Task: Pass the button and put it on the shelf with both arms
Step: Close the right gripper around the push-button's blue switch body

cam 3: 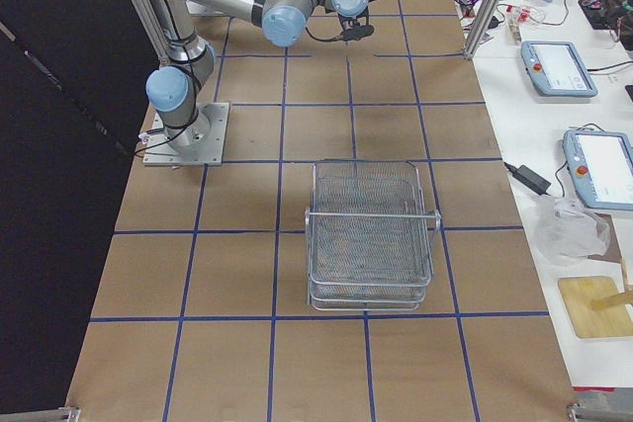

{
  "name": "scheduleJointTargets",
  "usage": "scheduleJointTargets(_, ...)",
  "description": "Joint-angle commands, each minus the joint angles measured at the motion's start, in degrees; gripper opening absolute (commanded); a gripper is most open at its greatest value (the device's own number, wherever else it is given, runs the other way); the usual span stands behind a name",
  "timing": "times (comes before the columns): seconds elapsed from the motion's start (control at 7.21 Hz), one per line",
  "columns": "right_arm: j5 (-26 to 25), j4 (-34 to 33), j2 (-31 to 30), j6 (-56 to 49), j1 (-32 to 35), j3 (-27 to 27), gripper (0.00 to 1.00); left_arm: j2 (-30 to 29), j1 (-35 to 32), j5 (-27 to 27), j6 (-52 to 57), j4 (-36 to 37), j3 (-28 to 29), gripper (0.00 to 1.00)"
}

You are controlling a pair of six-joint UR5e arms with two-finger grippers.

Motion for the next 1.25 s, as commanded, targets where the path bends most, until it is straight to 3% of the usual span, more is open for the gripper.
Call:
scheduleJointTargets(0.0, 0.2, 0.0, -0.1, 0.1, 0.0, -0.1, 0.89, -0.1, 0.0, 0.0, 0.0, 0.0, -0.1, 0.00)
scheduleJointTargets(0.28, 1.2, 0.0, -0.1, 0.0, 0.0, -0.1, 0.83, 0.7, -0.1, 0.0, 0.0, 0.0, -0.1, 0.00)
scheduleJointTargets(0.69, 3.9, 0.0, -0.1, -0.5, 0.0, 0.0, 0.20, 0.5, 0.0, 0.0, 0.0, 0.1, -0.3, 0.00)
scheduleJointTargets(0.83, 4.0, 0.0, -0.1, -0.5, 0.0, -0.1, 0.08, 0.4, 0.0, 0.0, -0.1, 0.1, -0.4, 0.00)
scheduleJointTargets(1.11, 4.1, 0.0, -0.1, -0.5, -0.1, -0.1, 0.00, 0.5, -0.1, 0.2, -0.1, 0.0, -0.1, 0.00)
